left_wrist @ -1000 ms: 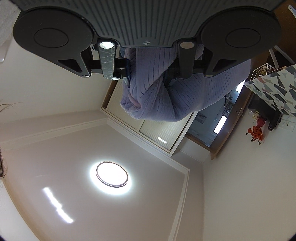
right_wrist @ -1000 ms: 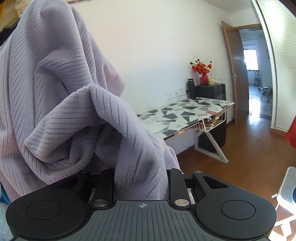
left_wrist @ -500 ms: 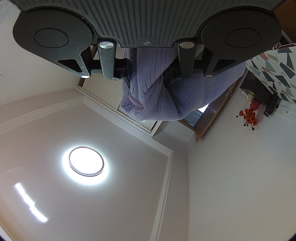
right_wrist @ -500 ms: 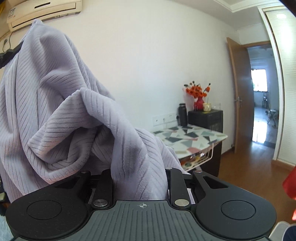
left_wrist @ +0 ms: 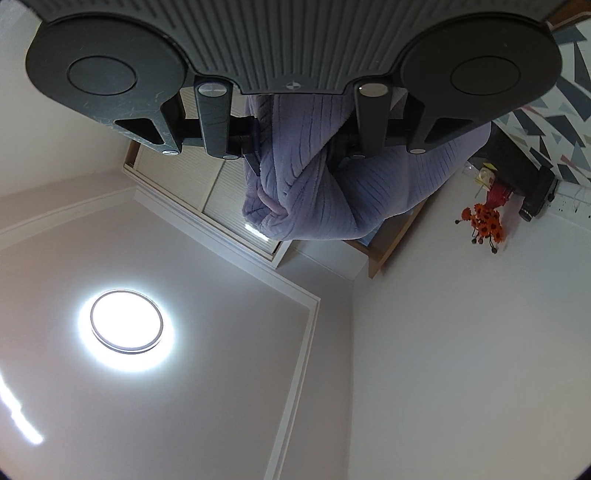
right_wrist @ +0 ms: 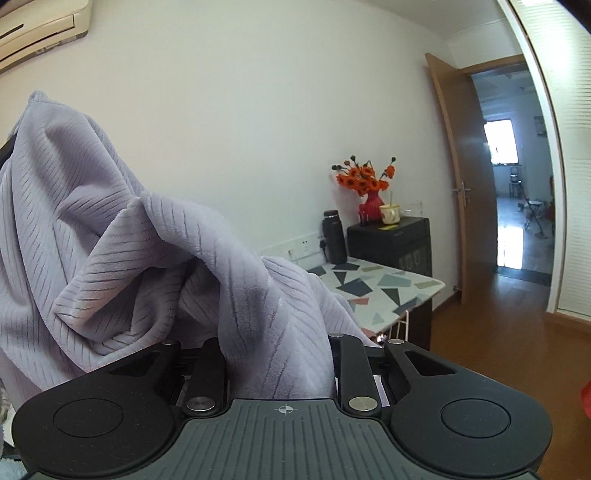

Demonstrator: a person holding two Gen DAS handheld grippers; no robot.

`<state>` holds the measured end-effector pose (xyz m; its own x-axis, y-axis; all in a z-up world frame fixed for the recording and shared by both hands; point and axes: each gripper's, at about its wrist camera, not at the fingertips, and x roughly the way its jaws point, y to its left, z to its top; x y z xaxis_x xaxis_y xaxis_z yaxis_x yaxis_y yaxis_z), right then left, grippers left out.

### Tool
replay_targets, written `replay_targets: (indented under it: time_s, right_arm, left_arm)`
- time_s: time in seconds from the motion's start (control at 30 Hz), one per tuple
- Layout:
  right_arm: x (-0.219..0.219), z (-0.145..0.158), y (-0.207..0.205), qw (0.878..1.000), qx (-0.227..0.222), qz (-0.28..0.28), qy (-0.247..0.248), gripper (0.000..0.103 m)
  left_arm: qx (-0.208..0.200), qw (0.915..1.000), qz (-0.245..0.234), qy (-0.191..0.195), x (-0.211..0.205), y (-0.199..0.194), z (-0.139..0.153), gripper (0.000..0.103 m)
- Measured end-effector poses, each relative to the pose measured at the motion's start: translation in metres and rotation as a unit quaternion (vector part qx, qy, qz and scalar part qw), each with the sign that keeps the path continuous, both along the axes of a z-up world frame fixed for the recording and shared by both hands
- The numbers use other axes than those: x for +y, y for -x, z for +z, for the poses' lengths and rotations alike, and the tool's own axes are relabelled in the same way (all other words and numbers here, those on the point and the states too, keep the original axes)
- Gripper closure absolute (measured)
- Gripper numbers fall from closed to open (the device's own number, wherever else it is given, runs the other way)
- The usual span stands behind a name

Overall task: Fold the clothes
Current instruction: 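Carry the lifted lilac sweater with both grippers away from the balcony into the room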

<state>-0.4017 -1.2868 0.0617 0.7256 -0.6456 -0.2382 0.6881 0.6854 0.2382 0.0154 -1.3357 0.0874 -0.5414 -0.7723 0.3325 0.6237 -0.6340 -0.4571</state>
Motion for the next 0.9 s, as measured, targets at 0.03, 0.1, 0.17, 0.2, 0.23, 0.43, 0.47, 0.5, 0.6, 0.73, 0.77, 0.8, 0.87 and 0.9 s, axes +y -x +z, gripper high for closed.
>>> replay_targets:
  time_s: [0.03, 0.1, 0.17, 0.2, 0.23, 0.43, 0.47, 0.5, 0.6, 0.73, 0.77, 0.8, 0.87, 0.9]
  right_arm:
    - [-0.021, 0.006, -0.012, 1.0, -0.005, 0.006, 0.012, 0.083]
    - [-0.058, 0.018, -0.035, 0.999, -0.015, 0.022, 0.034, 0.083]
    - [-0.09, 0.033, -0.058, 0.997, -0.024, 0.045, 0.055, 0.083]
    - [-0.106, 0.041, -0.07, 0.996, -0.029, 0.056, 0.065, 0.083]
    - [-0.122, 0.048, -0.082, 0.994, -0.034, 0.068, 0.075, 0.083]
    - [-0.218, 0.092, -0.152, 0.98, -0.062, 0.136, 0.135, 0.083]
    - [-0.234, 0.1, -0.164, 0.976, -0.066, 0.147, 0.145, 0.083]
    - [-0.25, 0.107, -0.176, 0.973, -0.071, 0.158, 0.155, 0.083]
    - [-0.303, 0.096, -0.209, 0.969, -0.059, 0.186, 0.152, 0.083]
    - [-0.377, 0.049, -0.253, 0.969, -0.02, 0.216, 0.119, 0.083]
    - [-0.396, 0.037, -0.264, 0.968, -0.01, 0.224, 0.11, 0.083]
    - [-0.414, 0.025, -0.275, 0.967, 0.0, 0.231, 0.102, 0.083]
    - [-0.452, 0.002, -0.296, 0.965, 0.02, 0.246, 0.085, 0.083]
    - [-0.47, -0.01, -0.307, 0.964, 0.03, 0.254, 0.076, 0.083]
  left_arm:
    - [0.0, 0.9999, 0.006, 0.011, -0.016, -0.007, 0.006, 0.07]
    - [-0.003, 0.9993, 0.02, 0.03, -0.042, -0.019, 0.016, 0.07]
    - [-0.011, 0.9979, 0.042, 0.049, -0.062, -0.028, 0.03, 0.07]
    - [-0.018, 0.9962, 0.06, 0.06, -0.071, -0.033, 0.041, 0.07]
    - [-0.025, 0.9942, 0.078, 0.07, -0.08, -0.037, 0.051, 0.07]
    - [-0.018, 0.9826, 0.161, 0.09, -0.128, -0.066, 0.091, 0.07]
    - [-0.015, 0.9796, 0.18, 0.088, -0.135, -0.069, 0.094, 0.07]
    - [-0.016, 0.9762, 0.199, 0.084, -0.14, -0.07, 0.094, 0.07]
    - [-0.027, 0.9581, 0.279, 0.058, -0.163, -0.067, 0.088, 0.07]
    - [-0.045, 0.9216, 0.385, -0.007, -0.215, -0.053, 0.057, 0.07]
    - [-0.046, 0.911, 0.409, -0.029, -0.231, -0.049, 0.047, 0.07]
    - [-0.046, 0.9046, 0.421, -0.047, -0.245, -0.049, 0.038, 0.07]
    - [-0.049, 0.8831, 0.455, -0.104, -0.286, -0.044, 0.008, 0.07]
    - [-0.052, 0.8741, 0.466, -0.128, -0.301, -0.042, -0.006, 0.07]
